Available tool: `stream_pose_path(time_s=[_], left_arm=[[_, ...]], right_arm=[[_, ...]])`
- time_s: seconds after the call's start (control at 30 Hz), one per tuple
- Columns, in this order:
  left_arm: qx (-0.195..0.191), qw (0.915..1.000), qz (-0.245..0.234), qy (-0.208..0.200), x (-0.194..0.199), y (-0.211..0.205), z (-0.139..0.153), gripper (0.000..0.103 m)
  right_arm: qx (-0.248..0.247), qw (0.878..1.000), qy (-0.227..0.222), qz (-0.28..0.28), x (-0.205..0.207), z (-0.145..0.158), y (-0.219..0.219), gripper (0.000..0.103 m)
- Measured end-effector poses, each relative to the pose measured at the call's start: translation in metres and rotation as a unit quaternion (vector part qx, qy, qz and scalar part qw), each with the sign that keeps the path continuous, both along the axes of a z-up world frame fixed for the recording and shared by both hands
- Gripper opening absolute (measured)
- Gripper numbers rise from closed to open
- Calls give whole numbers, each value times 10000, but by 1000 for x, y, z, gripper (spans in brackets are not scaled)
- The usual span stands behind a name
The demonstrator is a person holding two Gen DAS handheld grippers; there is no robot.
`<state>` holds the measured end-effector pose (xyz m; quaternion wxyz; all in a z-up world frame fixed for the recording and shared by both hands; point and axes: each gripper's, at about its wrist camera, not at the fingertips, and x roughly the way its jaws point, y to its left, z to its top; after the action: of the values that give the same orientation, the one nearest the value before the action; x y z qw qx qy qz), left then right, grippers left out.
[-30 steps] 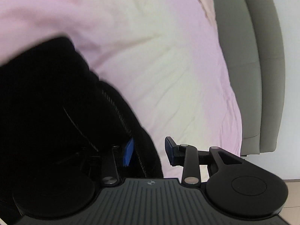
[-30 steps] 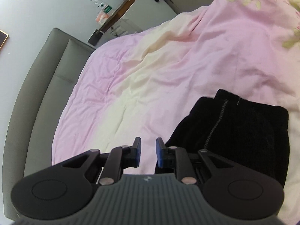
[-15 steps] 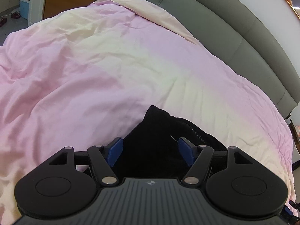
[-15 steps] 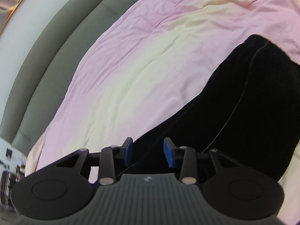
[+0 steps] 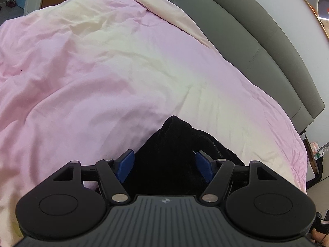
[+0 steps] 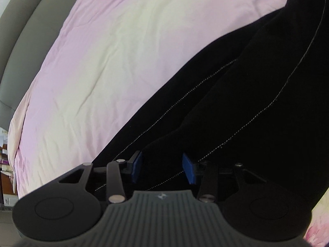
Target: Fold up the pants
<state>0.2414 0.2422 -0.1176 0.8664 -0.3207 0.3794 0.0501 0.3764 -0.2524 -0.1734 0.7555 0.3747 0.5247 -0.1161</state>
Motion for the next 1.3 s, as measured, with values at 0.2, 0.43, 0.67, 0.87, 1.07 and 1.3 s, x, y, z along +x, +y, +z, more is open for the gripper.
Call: stream_pose_path(time_s=[0.2, 0.43, 0.67, 0.87, 1.07, 1.3], left_arm=[[-91, 9999, -115, -25, -2, 3, 0, 79], [-294, 9995, -89, 46, 1, 9, -6, 79], [-392, 9992, -98, 31, 0, 12, -7, 79], [-472, 9988, -90, 46, 2, 13, -7, 79], [-350, 9991, -177, 174, 6, 10, -11, 79], [-356, 9985, -193, 371, 8, 11, -17, 79]], right_arm=[[53, 9994, -60, -336, 10, -17, -2, 0], [-418, 9831, -1106, 1401, 29, 19, 34, 45], [-936, 8942, -1484, 4119, 41, 33, 75, 53], [-1766, 8283, -1364, 5140, 41, 17, 101, 57], [-2255, 7850, -1118, 5660, 39, -8, 126, 6], [-2330, 7993, -1830, 5228, 38, 17, 111, 1]])
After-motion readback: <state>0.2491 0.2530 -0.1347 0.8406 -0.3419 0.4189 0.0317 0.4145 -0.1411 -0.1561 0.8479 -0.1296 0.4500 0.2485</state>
